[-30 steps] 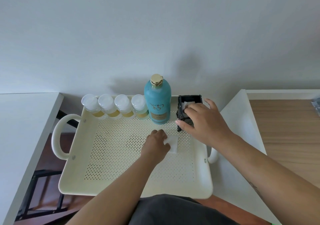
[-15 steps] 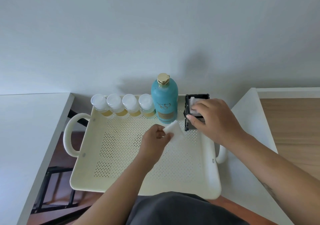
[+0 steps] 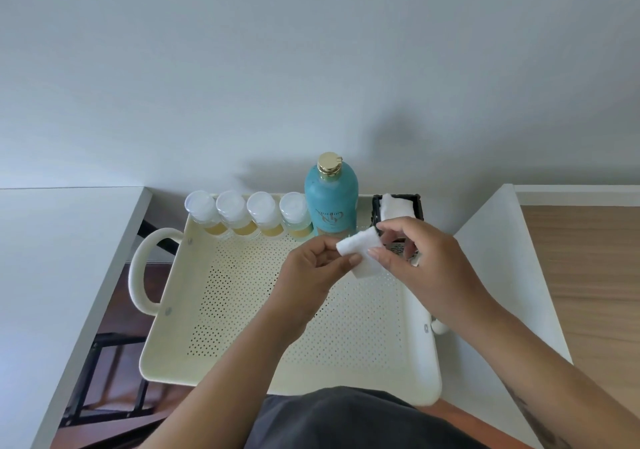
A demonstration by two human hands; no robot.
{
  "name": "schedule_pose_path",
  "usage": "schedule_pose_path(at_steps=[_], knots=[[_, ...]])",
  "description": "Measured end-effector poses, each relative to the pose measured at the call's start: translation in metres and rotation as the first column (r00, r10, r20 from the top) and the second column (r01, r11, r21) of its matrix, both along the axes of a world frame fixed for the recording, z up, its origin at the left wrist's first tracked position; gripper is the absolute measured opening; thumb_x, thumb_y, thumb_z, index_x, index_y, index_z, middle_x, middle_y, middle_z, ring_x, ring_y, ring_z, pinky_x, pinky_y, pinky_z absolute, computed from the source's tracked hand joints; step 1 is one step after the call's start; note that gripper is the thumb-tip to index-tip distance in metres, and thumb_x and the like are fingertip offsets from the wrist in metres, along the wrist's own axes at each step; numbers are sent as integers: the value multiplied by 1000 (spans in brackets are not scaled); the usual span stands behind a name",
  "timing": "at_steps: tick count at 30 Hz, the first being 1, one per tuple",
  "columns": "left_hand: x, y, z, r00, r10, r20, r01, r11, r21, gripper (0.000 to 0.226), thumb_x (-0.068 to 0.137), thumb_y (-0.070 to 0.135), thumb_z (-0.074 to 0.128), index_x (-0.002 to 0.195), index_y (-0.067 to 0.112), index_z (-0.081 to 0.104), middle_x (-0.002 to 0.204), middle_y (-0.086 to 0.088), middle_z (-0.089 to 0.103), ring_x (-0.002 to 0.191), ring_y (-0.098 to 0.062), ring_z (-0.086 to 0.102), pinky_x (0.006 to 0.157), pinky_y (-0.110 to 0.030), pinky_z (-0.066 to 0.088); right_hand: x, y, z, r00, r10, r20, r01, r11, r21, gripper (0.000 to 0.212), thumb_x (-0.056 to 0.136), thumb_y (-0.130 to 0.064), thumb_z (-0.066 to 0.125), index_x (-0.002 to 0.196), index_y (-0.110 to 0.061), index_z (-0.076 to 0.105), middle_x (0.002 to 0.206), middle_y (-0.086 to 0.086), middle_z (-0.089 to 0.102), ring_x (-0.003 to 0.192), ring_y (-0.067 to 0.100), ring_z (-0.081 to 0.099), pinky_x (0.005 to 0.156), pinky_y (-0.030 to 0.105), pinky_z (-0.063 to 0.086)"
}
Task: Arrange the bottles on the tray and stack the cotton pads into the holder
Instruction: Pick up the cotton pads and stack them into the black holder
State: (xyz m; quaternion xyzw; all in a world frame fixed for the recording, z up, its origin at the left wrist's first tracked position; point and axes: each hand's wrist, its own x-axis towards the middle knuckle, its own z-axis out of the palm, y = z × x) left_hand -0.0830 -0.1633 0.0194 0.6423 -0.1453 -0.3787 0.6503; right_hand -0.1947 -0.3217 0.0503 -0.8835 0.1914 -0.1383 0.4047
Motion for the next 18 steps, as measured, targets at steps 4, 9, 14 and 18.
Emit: schedule_pose_path(at_steps=[4,9,14,18], knots=[[0,-2,1,1000,-27,10,27,1000,6,21,79,23,81,98,17,72,94,-3,78,86,-11,72,73,-15,53,1,-2,1,999,-41,-4,42,989,143,3,87,-31,67,89,-30,65,69,-19,61,67,-1,56,57,8,40],[2,6,-27,949,-51,311,-62,937,344,26,78,44,77,99,34,65,96,19,71,79,1,62,70,-17,52,9,-18,6,984,-180,7,175,965,193,3,89,-29,65,87,-29,66,73,-13,64,64,-1,55,56,9,41],[1,27,-72,775,-246,582,-179,797,577,39,88,39,67,122,22,59,124,7,63,111,-16,54,92,-30,45,20,-37,1,948,-314,-42,315,918,241,10,90,-31,62,93,-24,68,82,-9,66,73,1,58,61,13,42],[4,41,-93,664,-425,615,-236,661,712,59,89,47,60,139,19,47,147,2,47,134,-24,37,106,-44,38,28,-44,-8,929,-355,-104,370,897,243,14,90,-31,61,98,-22,66,80,-10,63,71,7,57,60,21,41]])
